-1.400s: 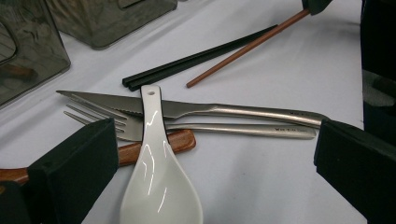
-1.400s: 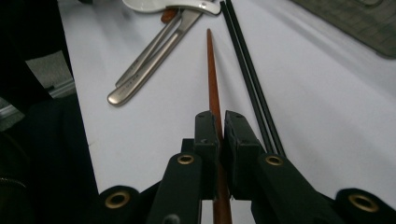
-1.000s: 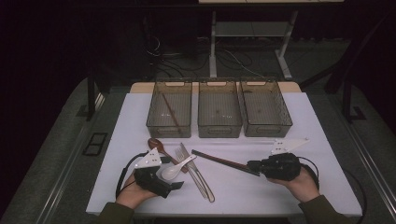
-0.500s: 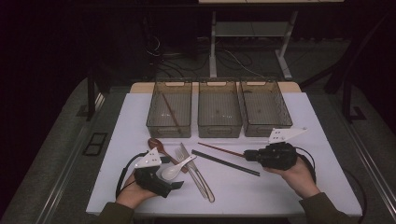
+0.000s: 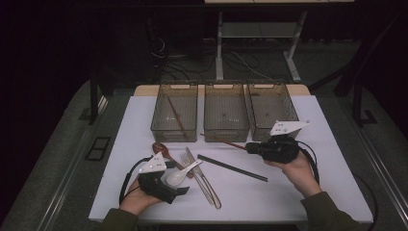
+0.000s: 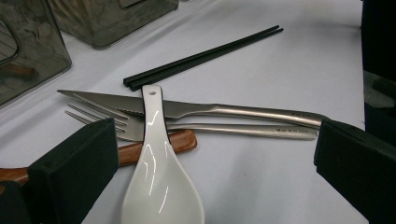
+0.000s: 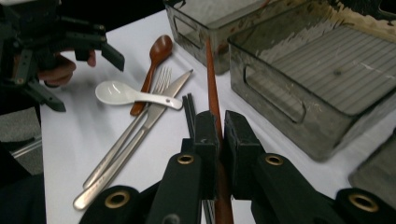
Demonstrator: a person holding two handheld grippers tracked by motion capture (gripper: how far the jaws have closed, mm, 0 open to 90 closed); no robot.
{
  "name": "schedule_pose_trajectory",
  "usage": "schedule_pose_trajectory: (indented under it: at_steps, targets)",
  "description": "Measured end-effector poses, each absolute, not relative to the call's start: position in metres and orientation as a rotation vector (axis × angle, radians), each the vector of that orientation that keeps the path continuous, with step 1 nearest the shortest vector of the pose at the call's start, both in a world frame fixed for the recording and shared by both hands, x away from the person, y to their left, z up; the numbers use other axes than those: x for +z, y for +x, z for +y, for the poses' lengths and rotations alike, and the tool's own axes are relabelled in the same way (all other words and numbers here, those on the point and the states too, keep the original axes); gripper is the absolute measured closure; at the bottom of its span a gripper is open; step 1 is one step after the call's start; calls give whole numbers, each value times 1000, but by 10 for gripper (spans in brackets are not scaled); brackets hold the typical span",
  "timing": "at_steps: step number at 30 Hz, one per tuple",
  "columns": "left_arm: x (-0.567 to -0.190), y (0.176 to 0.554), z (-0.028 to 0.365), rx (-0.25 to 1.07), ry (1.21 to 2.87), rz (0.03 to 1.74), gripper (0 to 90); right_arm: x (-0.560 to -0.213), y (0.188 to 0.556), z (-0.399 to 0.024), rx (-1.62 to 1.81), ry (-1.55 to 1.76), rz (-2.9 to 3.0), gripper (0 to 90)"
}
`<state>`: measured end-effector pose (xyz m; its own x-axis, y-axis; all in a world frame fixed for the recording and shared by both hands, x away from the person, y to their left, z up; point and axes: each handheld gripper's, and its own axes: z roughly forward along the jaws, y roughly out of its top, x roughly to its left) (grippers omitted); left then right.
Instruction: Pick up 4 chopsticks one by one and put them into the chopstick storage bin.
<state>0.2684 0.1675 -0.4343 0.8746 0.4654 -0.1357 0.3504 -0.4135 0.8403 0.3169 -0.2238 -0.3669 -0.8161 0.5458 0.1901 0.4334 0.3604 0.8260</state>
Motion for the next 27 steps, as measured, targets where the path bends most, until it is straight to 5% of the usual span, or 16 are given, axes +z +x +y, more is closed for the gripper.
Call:
schedule_pose_trajectory:
  at_steps: [27]
  targets:
    - [-434,267,167,134,2025,600,0,-348,376,-157,1400,928,2423,844]
